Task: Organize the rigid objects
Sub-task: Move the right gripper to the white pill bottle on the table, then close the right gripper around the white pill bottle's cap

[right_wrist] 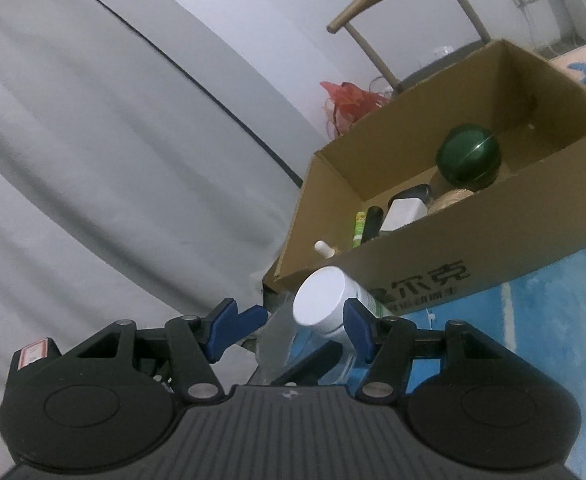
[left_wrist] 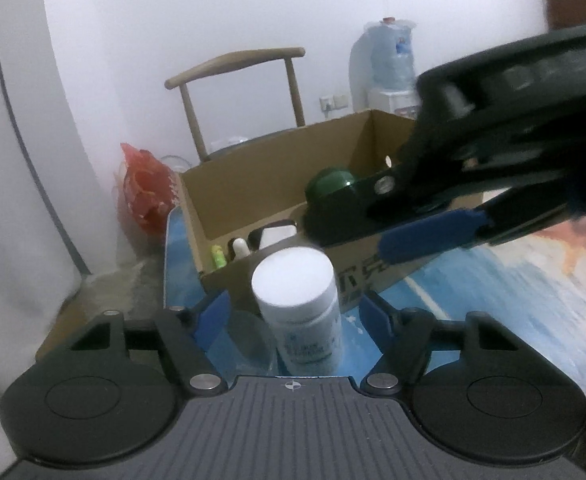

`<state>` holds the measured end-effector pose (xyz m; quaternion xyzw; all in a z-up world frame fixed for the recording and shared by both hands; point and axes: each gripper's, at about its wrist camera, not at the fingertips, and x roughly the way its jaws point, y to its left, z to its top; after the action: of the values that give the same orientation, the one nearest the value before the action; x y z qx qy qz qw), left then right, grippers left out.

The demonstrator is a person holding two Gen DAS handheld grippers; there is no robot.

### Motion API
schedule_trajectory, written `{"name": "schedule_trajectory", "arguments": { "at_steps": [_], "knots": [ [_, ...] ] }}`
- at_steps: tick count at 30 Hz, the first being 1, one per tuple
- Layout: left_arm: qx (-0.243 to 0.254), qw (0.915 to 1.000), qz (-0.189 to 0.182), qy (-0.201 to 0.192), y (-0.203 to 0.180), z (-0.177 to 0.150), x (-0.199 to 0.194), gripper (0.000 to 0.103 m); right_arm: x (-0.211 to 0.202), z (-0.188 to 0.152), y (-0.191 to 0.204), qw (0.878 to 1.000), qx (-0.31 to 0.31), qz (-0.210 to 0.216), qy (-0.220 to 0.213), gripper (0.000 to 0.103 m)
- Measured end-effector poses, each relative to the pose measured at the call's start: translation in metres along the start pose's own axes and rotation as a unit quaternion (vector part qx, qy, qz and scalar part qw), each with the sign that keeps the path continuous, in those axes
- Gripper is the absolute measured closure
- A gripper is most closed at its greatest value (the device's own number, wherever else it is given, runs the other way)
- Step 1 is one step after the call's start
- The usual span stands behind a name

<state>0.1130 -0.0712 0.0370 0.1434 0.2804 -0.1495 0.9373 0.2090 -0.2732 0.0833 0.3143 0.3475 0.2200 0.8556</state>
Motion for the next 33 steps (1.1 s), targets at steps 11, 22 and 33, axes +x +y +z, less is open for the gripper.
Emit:
{"name": "schedule_trajectory", "arguments": {
  "at_steps": [11, 22, 33],
  "knots": [
    [-0.003, 0.9995, -0.018, 0.026, -0.001, -0.004, 0.027, 0.045, 0.032, 0.008, -0.019, 0.999, 0.025, -0.013, 0.024, 0.05],
    [-0.026, 0.9986, -0.039, 0.024, -0.007, -0.003, 0.018, 0.048, 0.021, 0.0, -0.027, 0.999, 0.038, -0.019, 0.009, 0.056],
    [-0.016, 0.9967, -0.079, 0.009, -0.042, 0.0, 0.007, 0.048, -0.03, -0.014, -0.038, 0.997, 0.047, -0.048, -0.024, 0.056]
  ]
}}
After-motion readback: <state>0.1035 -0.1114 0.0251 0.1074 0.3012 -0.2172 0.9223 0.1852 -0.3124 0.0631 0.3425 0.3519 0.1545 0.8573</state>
